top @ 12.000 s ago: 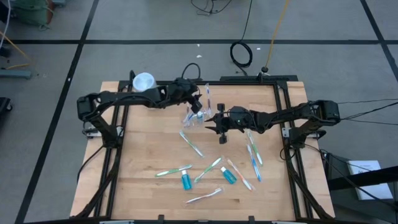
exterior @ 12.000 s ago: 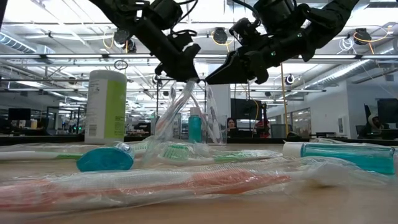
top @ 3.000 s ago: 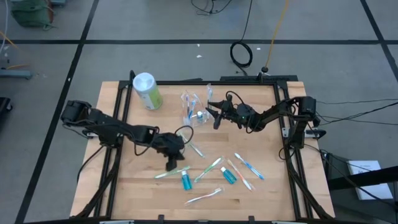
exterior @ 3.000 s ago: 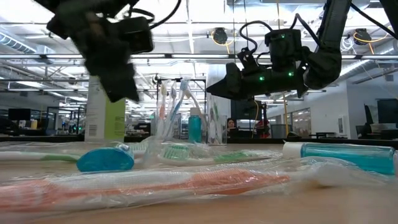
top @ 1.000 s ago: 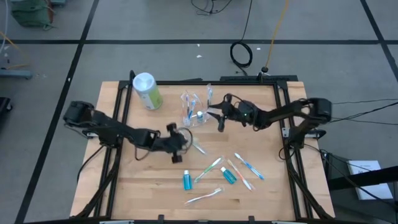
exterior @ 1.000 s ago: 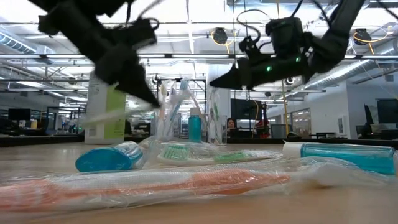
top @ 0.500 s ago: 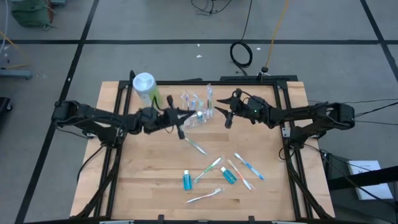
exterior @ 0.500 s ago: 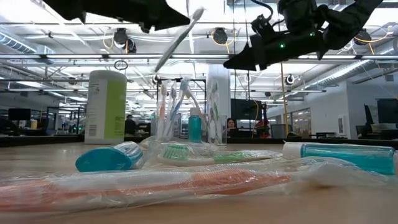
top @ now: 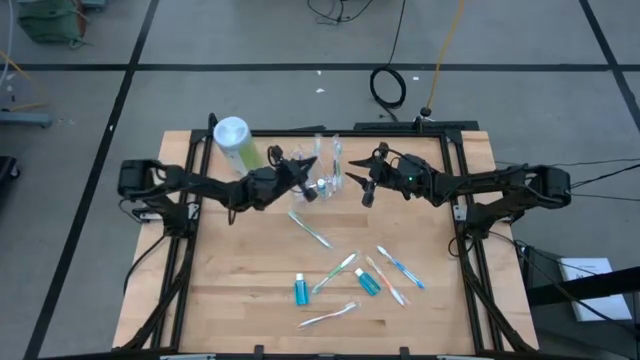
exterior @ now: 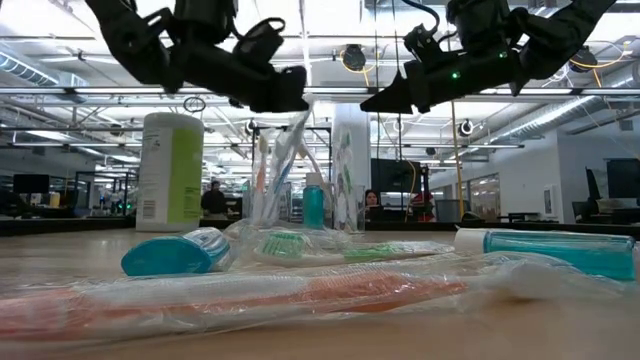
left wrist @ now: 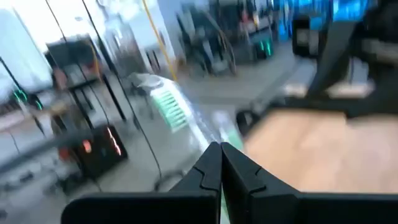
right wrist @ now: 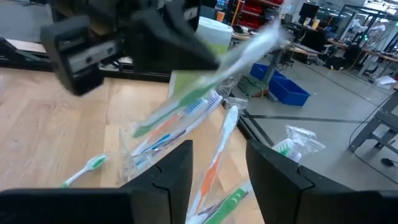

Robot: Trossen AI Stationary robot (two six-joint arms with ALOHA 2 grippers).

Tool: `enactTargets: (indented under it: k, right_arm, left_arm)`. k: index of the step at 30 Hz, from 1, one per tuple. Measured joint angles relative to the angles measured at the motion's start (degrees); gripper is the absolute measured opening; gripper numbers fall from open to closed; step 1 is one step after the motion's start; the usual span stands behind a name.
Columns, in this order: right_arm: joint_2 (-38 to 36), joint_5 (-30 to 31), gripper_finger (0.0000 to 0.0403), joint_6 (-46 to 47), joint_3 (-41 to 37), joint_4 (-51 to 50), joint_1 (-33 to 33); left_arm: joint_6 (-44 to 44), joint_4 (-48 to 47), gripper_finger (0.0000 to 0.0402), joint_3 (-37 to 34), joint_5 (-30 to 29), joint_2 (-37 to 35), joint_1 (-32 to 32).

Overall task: Pick & Place toothbrushing station
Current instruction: Put the green toothbrush into the transparent organizer

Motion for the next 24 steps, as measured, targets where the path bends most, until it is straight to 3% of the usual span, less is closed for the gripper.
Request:
enactTargets:
  k: [5, 18, 24]
  right_arm:
    - [0.00, -0.01, 0.0141, -0.02, 0.00, 0.00, 0.00]
    - [0.00, -0.01, 0.0141, -0.02, 0.00, -0.34, -0.02]
    - [0.00, 0.01, 0.0141, -0.02, 0.00, -0.89, -0.02]
  left_arm:
    - [2.00, 11.33, 0.0001, 0.07, -0.90, 3.79, -0.38]
    - [8.36, 10.77, 0.0000, 0.04, -29.25, 8.92, -7.05]
    - [9.51, 8.98, 0.0000, 0.04, -34.20, 8.87, -8.57]
